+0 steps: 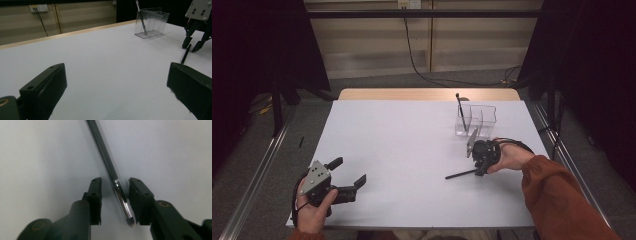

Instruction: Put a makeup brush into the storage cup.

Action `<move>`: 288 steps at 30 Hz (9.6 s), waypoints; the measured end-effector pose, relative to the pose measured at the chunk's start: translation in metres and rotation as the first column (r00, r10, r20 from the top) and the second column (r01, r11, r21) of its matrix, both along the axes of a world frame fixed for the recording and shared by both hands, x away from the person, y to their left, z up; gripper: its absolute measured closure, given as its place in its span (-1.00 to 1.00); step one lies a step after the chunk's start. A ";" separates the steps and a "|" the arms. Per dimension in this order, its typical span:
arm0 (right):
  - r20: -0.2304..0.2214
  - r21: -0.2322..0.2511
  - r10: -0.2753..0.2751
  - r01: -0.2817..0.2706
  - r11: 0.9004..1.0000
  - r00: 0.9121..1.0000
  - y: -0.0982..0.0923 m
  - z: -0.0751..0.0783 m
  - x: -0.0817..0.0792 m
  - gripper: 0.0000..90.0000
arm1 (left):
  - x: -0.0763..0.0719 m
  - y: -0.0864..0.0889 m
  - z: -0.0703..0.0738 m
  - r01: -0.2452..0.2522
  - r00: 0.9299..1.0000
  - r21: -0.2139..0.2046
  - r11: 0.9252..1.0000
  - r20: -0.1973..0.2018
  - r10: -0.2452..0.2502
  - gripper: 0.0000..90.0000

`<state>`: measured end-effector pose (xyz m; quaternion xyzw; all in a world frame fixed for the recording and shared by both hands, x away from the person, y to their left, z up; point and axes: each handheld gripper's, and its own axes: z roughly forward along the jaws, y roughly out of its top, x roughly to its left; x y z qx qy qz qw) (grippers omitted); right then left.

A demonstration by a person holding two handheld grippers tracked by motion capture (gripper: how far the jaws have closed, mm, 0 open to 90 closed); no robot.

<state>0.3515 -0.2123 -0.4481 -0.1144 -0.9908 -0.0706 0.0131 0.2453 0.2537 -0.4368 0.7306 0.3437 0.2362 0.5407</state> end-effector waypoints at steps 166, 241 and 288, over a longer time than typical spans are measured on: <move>0.104 0.414 0.036 -0.076 0.907 0.994 0.052 0.047 -0.034 0.87 | 0.034 -0.112 0.033 0.362 0.932 0.103 0.926 -0.034 -0.361 -0.95; 0.018 0.065 0.249 -0.250 0.966 0.968 0.109 0.042 -0.034 0.87 | 0.084 -0.172 0.030 0.773 0.596 0.323 0.547 -0.665 -0.450 0.14; 0.039 0.172 0.215 -0.218 0.961 0.976 0.099 0.040 -0.028 0.53 | 0.083 -0.185 0.024 0.786 0.576 0.310 0.535 -0.680 -0.453 0.87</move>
